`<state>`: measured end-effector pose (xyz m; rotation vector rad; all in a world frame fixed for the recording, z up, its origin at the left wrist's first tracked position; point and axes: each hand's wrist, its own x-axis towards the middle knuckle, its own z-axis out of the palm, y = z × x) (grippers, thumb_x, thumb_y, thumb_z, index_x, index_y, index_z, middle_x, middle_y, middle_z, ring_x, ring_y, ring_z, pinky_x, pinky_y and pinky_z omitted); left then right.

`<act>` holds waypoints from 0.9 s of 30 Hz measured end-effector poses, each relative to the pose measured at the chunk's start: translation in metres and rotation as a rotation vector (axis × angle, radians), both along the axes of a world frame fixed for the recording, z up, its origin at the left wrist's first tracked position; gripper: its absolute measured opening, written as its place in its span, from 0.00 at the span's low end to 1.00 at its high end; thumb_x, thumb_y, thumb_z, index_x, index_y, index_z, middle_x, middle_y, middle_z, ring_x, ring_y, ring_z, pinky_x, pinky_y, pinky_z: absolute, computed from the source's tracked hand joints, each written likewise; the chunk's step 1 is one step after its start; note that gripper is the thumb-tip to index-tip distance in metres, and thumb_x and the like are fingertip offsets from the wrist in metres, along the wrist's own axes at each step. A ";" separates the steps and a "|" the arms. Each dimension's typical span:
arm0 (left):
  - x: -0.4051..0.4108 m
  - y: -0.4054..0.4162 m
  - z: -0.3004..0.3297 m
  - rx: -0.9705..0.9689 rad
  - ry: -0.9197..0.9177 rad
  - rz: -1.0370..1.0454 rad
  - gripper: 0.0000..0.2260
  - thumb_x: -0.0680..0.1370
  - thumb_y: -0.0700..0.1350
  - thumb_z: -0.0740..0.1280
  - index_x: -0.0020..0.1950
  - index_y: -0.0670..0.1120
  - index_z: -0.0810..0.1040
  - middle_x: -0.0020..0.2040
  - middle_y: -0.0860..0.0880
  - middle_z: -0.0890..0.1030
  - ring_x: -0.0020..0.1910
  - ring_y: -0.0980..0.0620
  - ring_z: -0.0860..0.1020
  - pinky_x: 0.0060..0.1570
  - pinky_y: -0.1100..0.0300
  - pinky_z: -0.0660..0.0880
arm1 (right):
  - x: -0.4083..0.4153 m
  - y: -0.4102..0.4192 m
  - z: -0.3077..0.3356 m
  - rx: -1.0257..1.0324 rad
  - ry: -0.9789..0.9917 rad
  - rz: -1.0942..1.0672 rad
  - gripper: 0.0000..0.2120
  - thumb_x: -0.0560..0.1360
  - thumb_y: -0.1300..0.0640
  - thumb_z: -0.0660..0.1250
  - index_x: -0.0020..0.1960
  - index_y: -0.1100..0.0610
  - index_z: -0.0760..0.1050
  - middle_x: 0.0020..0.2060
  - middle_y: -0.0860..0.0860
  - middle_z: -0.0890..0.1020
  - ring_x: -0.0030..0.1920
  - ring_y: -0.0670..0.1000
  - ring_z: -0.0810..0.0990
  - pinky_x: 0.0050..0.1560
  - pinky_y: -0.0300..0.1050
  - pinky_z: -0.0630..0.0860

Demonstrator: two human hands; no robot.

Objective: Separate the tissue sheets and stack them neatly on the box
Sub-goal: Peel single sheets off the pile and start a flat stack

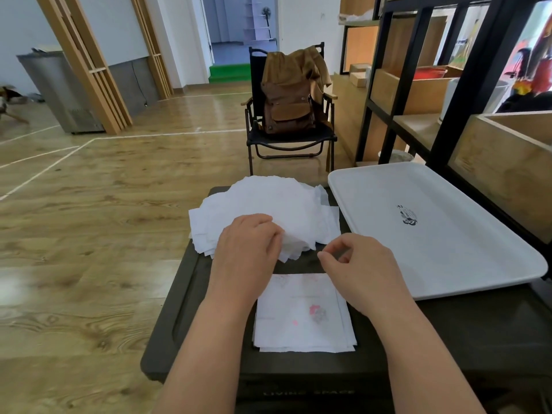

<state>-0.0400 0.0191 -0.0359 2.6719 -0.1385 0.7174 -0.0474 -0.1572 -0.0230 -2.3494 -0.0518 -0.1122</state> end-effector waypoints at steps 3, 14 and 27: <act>-0.007 -0.003 0.009 -0.264 -0.019 -0.007 0.06 0.81 0.47 0.64 0.48 0.50 0.81 0.44 0.59 0.81 0.46 0.59 0.76 0.44 0.71 0.67 | 0.000 0.001 0.001 0.044 -0.023 0.031 0.04 0.75 0.49 0.68 0.41 0.43 0.75 0.33 0.40 0.77 0.36 0.39 0.76 0.32 0.29 0.64; -0.025 0.002 0.036 -1.329 0.177 0.070 0.14 0.82 0.53 0.61 0.41 0.62 0.83 0.45 0.58 0.85 0.50 0.51 0.82 0.53 0.50 0.78 | 0.001 0.013 0.006 0.632 0.129 0.178 0.11 0.75 0.36 0.62 0.57 0.30 0.67 0.39 0.29 0.80 0.45 0.39 0.80 0.43 0.37 0.72; -0.032 0.027 0.033 -0.826 0.231 -0.144 0.09 0.76 0.47 0.73 0.49 0.63 0.84 0.41 0.52 0.83 0.40 0.53 0.79 0.46 0.62 0.77 | 0.002 0.002 0.005 0.530 -0.169 0.173 0.11 0.74 0.54 0.72 0.48 0.37 0.79 0.33 0.43 0.81 0.40 0.45 0.81 0.39 0.43 0.81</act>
